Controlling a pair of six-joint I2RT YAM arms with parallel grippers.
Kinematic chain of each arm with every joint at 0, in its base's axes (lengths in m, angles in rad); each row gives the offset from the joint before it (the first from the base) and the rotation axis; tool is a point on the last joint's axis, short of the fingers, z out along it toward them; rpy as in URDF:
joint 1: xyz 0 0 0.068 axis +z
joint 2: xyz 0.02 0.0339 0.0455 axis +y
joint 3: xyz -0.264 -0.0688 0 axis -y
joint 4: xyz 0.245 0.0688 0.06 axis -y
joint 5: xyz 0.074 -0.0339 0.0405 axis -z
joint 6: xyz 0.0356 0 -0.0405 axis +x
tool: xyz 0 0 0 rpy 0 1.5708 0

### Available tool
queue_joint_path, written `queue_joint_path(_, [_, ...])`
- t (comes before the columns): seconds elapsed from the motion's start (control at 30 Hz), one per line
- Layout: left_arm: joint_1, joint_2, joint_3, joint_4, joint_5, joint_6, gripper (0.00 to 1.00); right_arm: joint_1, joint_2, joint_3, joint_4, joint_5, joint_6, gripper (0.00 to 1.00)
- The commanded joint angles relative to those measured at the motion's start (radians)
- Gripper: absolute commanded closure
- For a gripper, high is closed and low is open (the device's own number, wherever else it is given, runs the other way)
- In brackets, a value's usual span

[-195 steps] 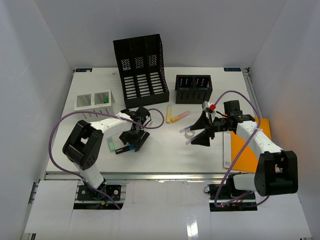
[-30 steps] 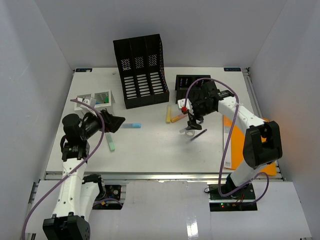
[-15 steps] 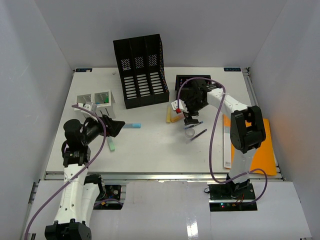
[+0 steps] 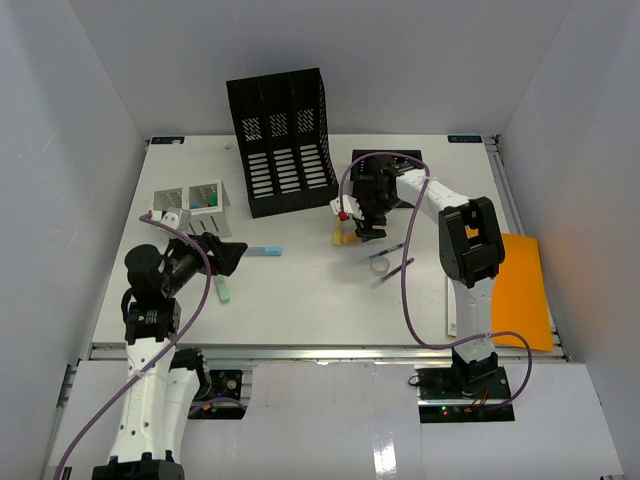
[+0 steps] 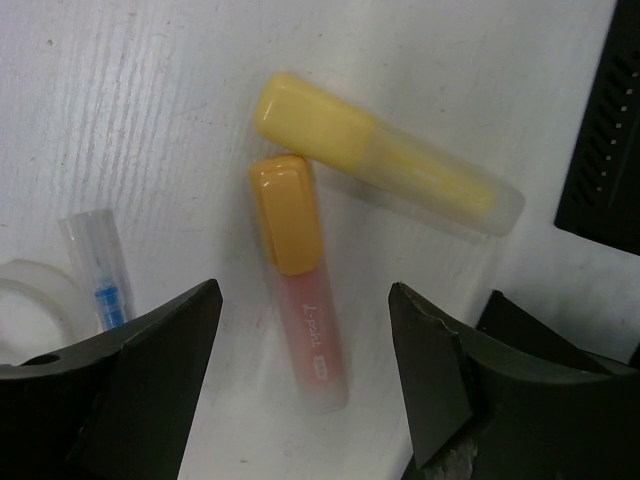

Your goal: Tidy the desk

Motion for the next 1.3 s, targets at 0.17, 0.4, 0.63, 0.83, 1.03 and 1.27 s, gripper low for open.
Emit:
queue_joint_path(0.17, [-0.002,0.001,0.006,-0.009,-0.030,-0.003,0.02,0.009,0.050,0.054,-0.044,0.035,0.005,0.30])
queue_joint_path(0.4, [-0.002,0.007,0.005,-0.007,-0.028,-0.008,0.02,0.009,0.055,0.044,-0.045,0.036,0.007,0.34])
queue_joint_path(0.63, [-0.002,0.009,0.003,-0.002,-0.020,-0.010,0.02,0.009,0.063,0.047,-0.057,0.042,0.010,0.37])
queue_joint_path(0.83, [-0.003,0.014,0.000,0.004,-0.009,-0.015,0.02,0.009,0.072,0.050,-0.065,0.045,0.017,0.43])
queue_joint_path(1.03, [-0.004,0.029,0.000,0.008,-0.021,-0.065,0.02,0.009,0.081,0.033,-0.079,0.042,0.017,0.53])
queue_joint_path(1.27, [-0.004,0.103,-0.034,0.103,0.091,-0.204,0.02,0.010,0.075,-0.020,-0.074,0.049,0.020,0.63])
